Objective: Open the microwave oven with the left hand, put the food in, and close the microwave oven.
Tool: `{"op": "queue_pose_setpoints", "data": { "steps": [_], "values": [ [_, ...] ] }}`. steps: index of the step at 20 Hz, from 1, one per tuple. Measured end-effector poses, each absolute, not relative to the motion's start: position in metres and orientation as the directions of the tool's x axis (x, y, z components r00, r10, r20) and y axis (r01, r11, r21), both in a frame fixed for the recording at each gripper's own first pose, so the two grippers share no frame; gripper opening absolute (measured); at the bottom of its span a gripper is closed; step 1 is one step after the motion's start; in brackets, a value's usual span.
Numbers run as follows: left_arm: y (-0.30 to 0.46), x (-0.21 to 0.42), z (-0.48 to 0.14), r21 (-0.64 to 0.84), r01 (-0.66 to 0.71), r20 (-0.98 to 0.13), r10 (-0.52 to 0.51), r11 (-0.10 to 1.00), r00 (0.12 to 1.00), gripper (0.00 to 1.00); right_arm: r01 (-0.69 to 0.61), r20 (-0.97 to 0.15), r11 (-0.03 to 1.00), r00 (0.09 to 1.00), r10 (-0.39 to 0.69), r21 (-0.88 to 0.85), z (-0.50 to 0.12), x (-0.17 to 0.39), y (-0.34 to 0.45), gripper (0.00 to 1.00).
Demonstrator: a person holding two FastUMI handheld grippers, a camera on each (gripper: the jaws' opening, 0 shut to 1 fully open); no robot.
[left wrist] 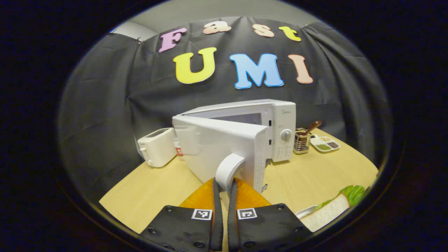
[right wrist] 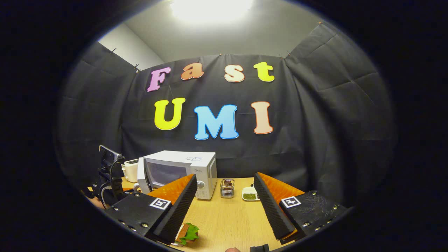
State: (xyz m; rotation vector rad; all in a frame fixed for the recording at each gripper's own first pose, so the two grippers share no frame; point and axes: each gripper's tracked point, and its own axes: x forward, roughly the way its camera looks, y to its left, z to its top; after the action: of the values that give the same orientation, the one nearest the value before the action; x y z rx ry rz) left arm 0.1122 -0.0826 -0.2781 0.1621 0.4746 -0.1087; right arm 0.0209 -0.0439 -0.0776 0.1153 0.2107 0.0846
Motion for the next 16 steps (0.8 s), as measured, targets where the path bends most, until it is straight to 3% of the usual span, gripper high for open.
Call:
{"op": "queue_pose_setpoints", "data": {
  "steps": [6, 16],
  "values": [
    [-0.028, 0.097, -0.276, 0.141, 0.062, -0.457, 0.01, 0.988, 0.889, 0.12, -0.127, -0.19, 0.984, 0.97, 0.149, 0.123, -0.075, 0.029, -0.018, 0.99],
    [0.047, 0.091, -0.28, 0.081, 0.119, -0.458, -0.069, 0.99, 0.886, 0.11, -0.132, -0.197, 0.981, 0.967, 0.16, 0.144, -0.063, 0.033, 0.078, 0.99]
  ]
}}
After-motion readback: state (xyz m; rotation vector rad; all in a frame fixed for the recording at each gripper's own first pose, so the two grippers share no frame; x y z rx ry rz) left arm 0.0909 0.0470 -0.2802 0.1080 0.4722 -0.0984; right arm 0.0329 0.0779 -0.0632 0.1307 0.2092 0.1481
